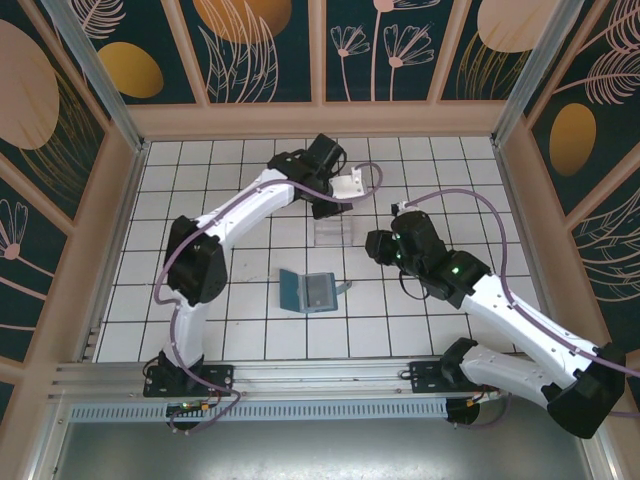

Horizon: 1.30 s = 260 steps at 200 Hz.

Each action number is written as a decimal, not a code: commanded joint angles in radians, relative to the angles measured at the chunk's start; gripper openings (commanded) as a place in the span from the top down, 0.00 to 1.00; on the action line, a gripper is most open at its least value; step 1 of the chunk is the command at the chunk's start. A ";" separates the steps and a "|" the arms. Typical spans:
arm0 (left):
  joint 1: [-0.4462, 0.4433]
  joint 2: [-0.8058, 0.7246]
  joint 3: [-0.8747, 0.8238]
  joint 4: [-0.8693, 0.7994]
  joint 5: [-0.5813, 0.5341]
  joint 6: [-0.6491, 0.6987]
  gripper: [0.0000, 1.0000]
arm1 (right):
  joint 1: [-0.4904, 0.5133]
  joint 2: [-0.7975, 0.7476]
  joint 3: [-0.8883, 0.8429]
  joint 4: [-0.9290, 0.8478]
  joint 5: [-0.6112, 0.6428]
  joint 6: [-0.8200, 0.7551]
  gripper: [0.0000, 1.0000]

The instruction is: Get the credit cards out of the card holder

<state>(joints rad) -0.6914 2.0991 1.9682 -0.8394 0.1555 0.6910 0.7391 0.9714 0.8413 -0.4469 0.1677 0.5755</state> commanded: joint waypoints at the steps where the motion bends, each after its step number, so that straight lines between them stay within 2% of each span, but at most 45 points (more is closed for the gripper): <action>1: -0.010 0.075 0.115 -0.177 -0.021 0.066 1.00 | -0.011 -0.024 -0.016 -0.010 0.031 0.009 0.66; 51: -0.022 0.165 0.185 -0.245 -0.068 0.086 1.00 | -0.017 -0.034 -0.036 0.000 0.026 0.020 0.66; 153: -0.022 0.254 0.233 -0.284 -0.003 0.114 1.00 | -0.030 -0.033 -0.052 0.016 0.004 0.028 0.66; 214: -0.023 0.292 0.235 -0.272 -0.028 0.112 1.00 | -0.032 -0.033 -0.058 0.014 0.002 0.036 0.65; 233: -0.023 0.294 0.232 -0.256 -0.031 0.113 0.94 | -0.034 -0.034 -0.058 0.013 0.002 0.038 0.65; 260: -0.023 0.292 0.231 -0.227 -0.075 0.103 0.79 | -0.034 -0.035 -0.053 0.007 0.002 0.043 0.65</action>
<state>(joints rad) -0.7090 2.3798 2.1769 -1.0752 0.1139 0.7841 0.7139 0.9558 0.7948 -0.4511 0.1593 0.5919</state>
